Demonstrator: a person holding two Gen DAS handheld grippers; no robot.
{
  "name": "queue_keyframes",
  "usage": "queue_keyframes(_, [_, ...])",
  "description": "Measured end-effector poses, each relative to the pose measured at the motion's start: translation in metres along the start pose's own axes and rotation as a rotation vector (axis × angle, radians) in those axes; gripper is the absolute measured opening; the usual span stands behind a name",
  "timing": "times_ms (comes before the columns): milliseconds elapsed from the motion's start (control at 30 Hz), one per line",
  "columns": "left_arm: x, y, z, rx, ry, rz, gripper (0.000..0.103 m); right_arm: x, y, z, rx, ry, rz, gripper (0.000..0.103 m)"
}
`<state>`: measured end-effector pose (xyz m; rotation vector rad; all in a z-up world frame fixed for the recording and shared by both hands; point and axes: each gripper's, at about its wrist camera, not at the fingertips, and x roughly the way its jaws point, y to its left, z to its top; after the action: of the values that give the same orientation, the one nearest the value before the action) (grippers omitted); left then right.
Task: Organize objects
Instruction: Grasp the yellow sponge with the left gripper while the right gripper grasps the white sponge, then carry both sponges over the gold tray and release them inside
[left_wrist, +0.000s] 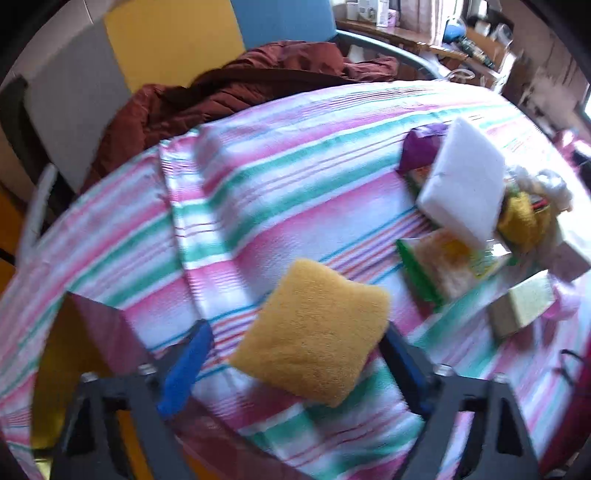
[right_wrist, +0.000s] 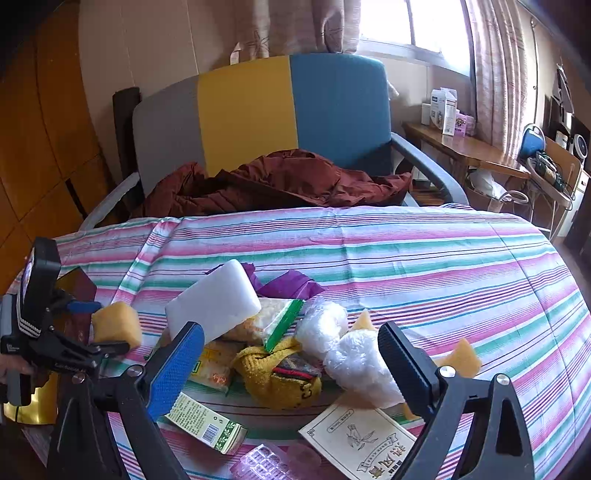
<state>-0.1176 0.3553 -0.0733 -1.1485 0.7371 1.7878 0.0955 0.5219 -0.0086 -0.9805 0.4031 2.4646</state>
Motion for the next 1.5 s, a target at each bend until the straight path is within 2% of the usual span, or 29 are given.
queue_keyframes(33, [0.000,-0.003,-0.001,-0.002,0.005,-0.040,0.066,0.001,0.001,0.000,-0.001,0.005,0.002,0.097])
queue_keyframes(100, [-0.006,-0.010,-0.003,0.008,-0.021,-0.023,0.062,0.004,0.001,-0.002,0.003,0.025,0.008,0.097])
queue_keyframes(333, [-0.055,-0.022,-0.019,-0.056,-0.135,-0.118,0.061,0.011,0.031,0.002,-0.086,0.048,0.046,0.097])
queue_keyframes(400, [-0.067,-0.023,-0.025,-0.069,-0.154,-0.127,0.062,0.018,0.038,0.006,-0.076,0.072,0.062,0.097])
queue_keyframes(533, [-0.089,-0.024,-0.047,-0.115,-0.185,-0.166,0.062,0.039,0.047,0.021,-0.036,0.096,0.023,0.099])
queue_keyframes(667, [-0.105,-0.015,-0.074,-0.194,-0.199,-0.210,0.063,0.074,0.051,0.036,0.007,0.148,0.021,0.099])
queue_keyframes(800, [-0.118,-0.011,-0.099,-0.226,-0.212,-0.192,0.064,0.106,0.058,0.042,-0.029,0.206,0.007,0.099])
queue_keyframes(833, [-0.121,-0.008,-0.105,-0.240,-0.214,-0.189,0.064,0.108,0.058,0.042,-0.023,0.224,0.021,0.097])
queue_keyframes(933, [-0.125,0.002,-0.120,-0.275,-0.221,-0.185,0.064,0.098,0.066,0.037,-0.018,0.257,0.151,0.090])
queue_keyframes(1100, [-0.127,0.012,-0.136,-0.319,-0.225,-0.186,0.064,0.074,0.087,0.015,-0.026,0.346,0.352,0.087])
queue_keyframes(1200, [-0.129,0.013,-0.142,-0.330,-0.234,-0.187,0.064,0.061,0.103,0.004,-0.120,0.353,0.310,0.087])
queue_keyframes(1267, [-0.133,0.014,-0.146,-0.332,-0.240,-0.186,0.064,0.055,0.118,0.004,-0.256,0.323,0.215,0.087])
queue_keyframes(1400, [-0.142,0.015,-0.155,-0.342,-0.251,-0.177,0.064,0.062,0.142,0.014,-0.473,0.296,0.123,0.089])
queue_keyframes(1500, [-0.146,0.019,-0.165,-0.367,-0.255,-0.170,0.065,0.086,0.158,0.019,-0.636,0.360,0.098,0.090])
